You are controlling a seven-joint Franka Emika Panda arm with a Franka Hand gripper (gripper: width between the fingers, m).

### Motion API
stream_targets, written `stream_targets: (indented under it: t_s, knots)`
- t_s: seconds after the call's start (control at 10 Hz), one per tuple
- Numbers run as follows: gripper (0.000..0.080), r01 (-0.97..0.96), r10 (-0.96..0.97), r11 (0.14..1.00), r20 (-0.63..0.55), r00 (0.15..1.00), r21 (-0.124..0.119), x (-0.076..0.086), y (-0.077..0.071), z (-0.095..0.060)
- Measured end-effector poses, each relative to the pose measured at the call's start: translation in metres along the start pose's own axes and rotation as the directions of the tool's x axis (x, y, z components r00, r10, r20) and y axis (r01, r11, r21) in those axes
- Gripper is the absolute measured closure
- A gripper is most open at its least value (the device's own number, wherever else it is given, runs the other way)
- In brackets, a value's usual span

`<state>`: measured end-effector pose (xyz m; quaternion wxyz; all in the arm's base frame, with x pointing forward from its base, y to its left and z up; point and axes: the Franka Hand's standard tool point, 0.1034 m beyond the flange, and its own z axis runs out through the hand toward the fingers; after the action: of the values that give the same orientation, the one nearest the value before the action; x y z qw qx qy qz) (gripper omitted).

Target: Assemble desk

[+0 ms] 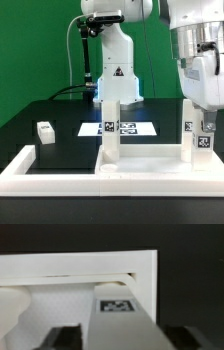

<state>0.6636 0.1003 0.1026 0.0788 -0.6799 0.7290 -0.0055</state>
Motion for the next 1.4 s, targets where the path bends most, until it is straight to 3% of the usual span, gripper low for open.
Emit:
stream_targets:
  t_s: [0.1, 0.2, 0.3, 0.4, 0.8, 1.0, 1.1, 1.2, 1.3, 1.4]
  knots:
    - [0.0294, 0.018, -0.018, 1.000, 0.000, 1.000, 0.000, 0.000, 0.000, 0.000]
    - [0.0181, 0.052, -0.052, 0.999, -0.002, 0.999, 0.010, -0.001, -0.001, 0.000]
    - [0.0181, 0.290, -0.290, 0.955, -0.020, 0.957, 0.060, -0.005, 0.000, -0.001]
    - [0.0156, 0.369, -0.369, 0.928, -0.018, 0.929, 0.045, -0.004, 0.009, 0.001]
    - [0.0150, 0.561, -0.560, 0.827, -0.030, 0.828, 0.036, -0.002, 0.008, 0.001]
    - [0.0150, 0.857, -0.857, 0.516, -0.015, 0.516, 0.007, 0.001, -0.001, -0.005]
    - [0.0150, 0.906, -0.906, 0.424, 0.001, 0.424, 0.016, -0.003, -0.012, -0.008]
    - [0.0150, 0.911, -0.911, 0.410, -0.029, 0.411, 0.033, -0.011, -0.015, -0.008]
    - [0.0150, 0.898, -0.898, 0.439, -0.024, 0.439, 0.032, -0.010, -0.012, -0.006]
    - [0.0278, 0.898, -0.898, 0.439, -0.026, 0.440, 0.029, -0.007, -0.012, -0.006]
